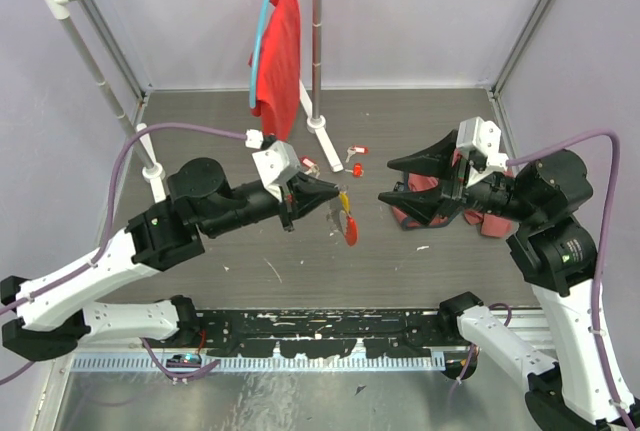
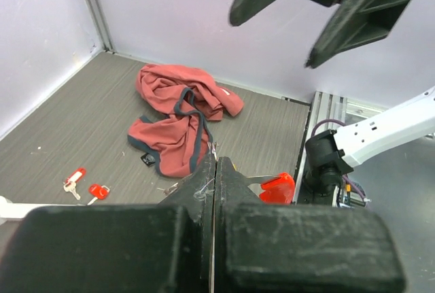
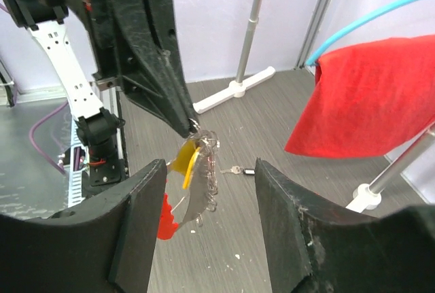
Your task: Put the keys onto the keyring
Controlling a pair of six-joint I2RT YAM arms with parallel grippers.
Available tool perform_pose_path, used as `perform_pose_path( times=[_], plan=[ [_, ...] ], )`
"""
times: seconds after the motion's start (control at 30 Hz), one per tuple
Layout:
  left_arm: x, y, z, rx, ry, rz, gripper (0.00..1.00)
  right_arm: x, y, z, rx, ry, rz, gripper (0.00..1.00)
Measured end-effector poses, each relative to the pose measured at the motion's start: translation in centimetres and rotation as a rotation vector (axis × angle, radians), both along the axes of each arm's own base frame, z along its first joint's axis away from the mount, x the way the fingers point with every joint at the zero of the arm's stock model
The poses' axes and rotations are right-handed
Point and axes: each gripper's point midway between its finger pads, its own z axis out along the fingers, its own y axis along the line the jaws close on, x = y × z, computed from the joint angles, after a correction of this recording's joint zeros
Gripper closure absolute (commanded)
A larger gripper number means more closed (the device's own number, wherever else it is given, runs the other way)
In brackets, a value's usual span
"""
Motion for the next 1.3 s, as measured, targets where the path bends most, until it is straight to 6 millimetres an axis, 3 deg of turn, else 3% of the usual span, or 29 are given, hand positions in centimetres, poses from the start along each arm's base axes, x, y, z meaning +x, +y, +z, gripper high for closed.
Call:
perform_pose_path(
  times=[0.17,0.5,0.73,0.93,1.3],
  plan=[
    [0.5,0.9,0.3,-0.033,0.026,-0.005,1.00,-0.3,0.4,0.9,0.034,-0.017,0.035,0.39],
    [-1.4,1.4,1.7,-0.094,0.009,-0.089,1.00,0.4,1.8,1.9,0.094,0.003,0.122,0.40],
    [-2.4,1.4,2.1,-0.114,0.001,-0.142,1.00,-0.9,3.3,2.6,0.117,-0.009,0.220,0.44],
    [-3.4,1.3,2.7,-0.135,0.001,-0.201,1.00,-2.7,5.0,2.2,0.107,-0.017,0.330,0.49],
    [-4.6,1.4,3.5,-0.164,0.004,-0.256,1.00,-3.7,6.0,0.8,0.073,0.000,0.406,0.58]
  ],
)
